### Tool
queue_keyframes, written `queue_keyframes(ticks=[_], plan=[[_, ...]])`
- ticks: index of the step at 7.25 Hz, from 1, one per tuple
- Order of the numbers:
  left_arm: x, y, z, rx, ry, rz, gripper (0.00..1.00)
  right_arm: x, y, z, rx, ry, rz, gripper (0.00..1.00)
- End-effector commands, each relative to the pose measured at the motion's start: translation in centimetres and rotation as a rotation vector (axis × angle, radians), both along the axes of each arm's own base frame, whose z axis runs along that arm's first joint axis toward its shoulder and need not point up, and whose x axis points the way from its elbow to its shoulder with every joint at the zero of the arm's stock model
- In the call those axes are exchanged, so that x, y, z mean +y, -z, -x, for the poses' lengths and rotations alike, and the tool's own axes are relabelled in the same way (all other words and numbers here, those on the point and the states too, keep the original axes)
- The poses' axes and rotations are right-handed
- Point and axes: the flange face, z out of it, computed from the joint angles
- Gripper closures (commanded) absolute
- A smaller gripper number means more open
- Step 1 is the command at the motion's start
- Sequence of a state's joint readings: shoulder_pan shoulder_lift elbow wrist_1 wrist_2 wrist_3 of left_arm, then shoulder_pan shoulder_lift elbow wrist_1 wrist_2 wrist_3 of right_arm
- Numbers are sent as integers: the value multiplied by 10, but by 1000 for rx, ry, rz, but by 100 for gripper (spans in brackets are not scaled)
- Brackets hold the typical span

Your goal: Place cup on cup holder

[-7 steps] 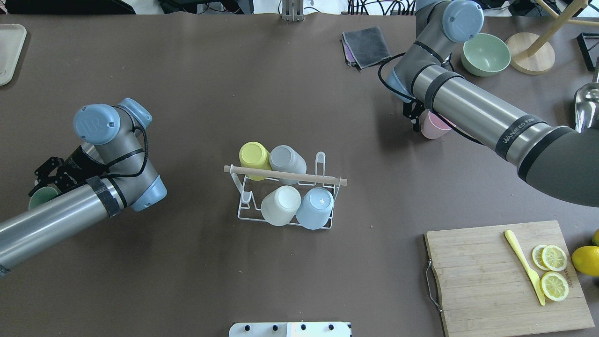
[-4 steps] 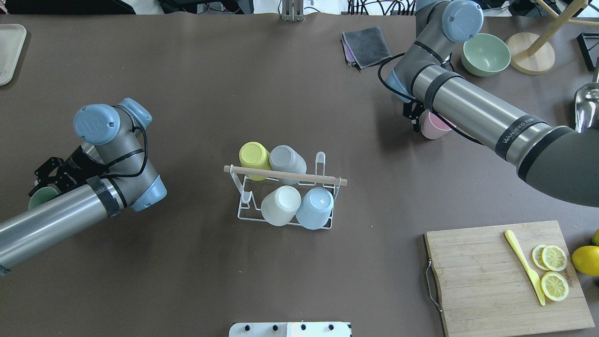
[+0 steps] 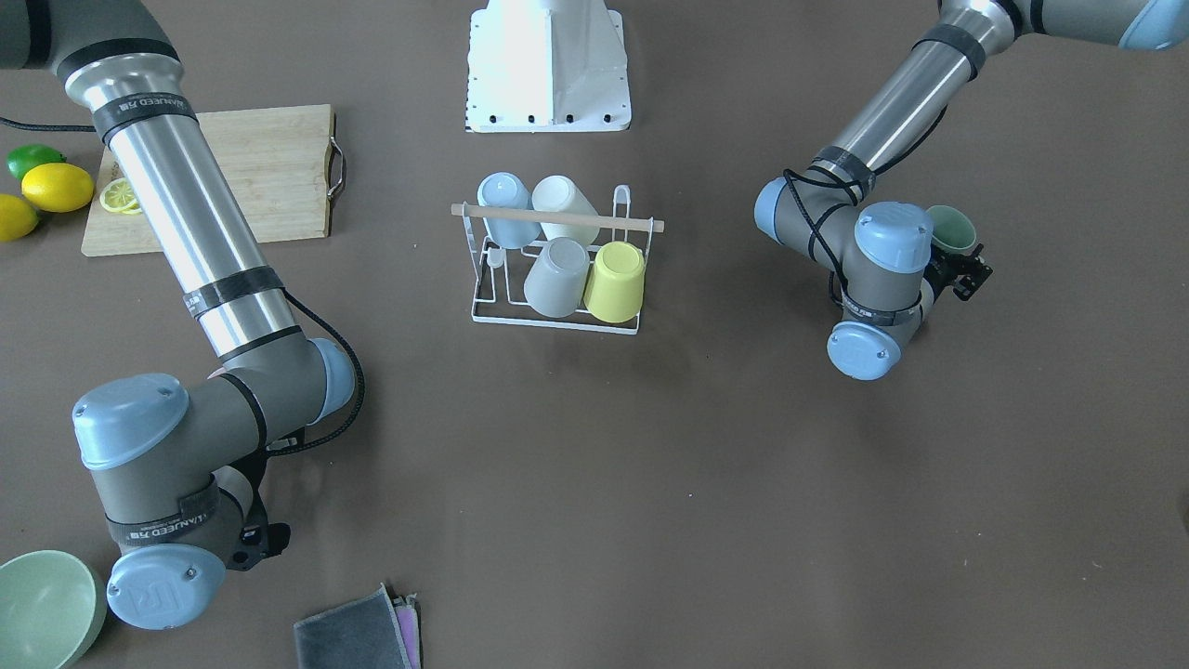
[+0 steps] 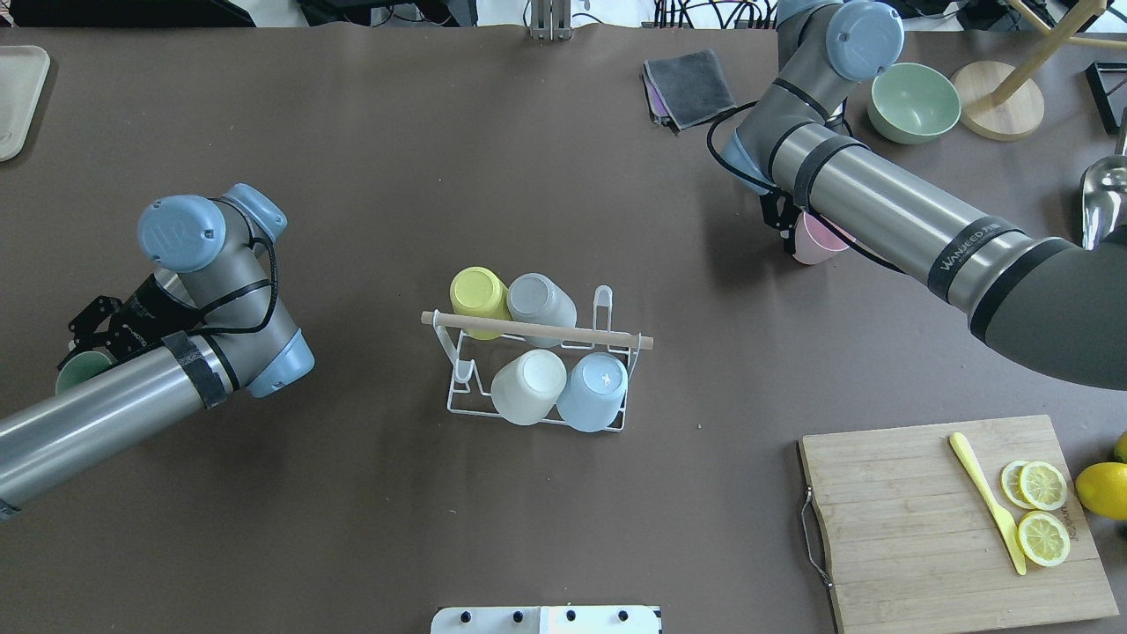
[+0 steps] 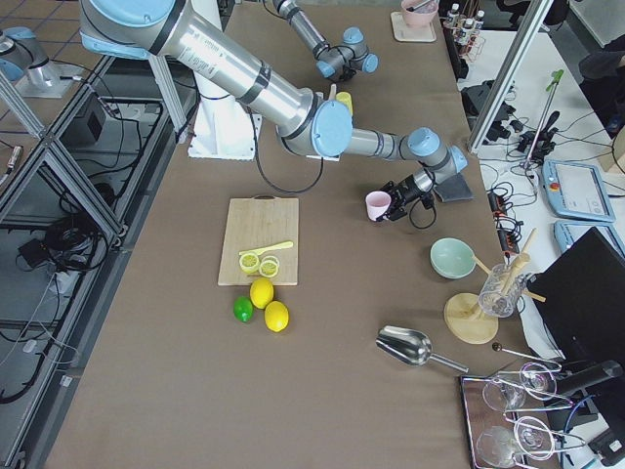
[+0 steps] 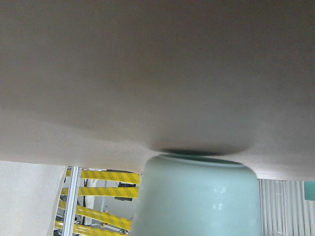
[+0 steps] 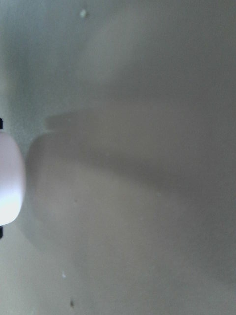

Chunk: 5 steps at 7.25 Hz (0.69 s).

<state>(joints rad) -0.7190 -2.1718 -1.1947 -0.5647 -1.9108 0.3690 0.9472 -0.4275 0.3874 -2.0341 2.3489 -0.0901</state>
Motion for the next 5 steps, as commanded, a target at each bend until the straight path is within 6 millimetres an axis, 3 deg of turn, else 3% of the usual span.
queue_keyframes(ticks=[1,3,5], plan=[[2,-3,1,-4,-1,4,18,-14,25,-12,-2,-22,-1,100],[2,-5,1,-5,0,7,54,-36,53,-42,-37,-62,-33,100],[2,-5,2,-4,0,8,78,-52,93,-63,-89,-92,-112,100]])
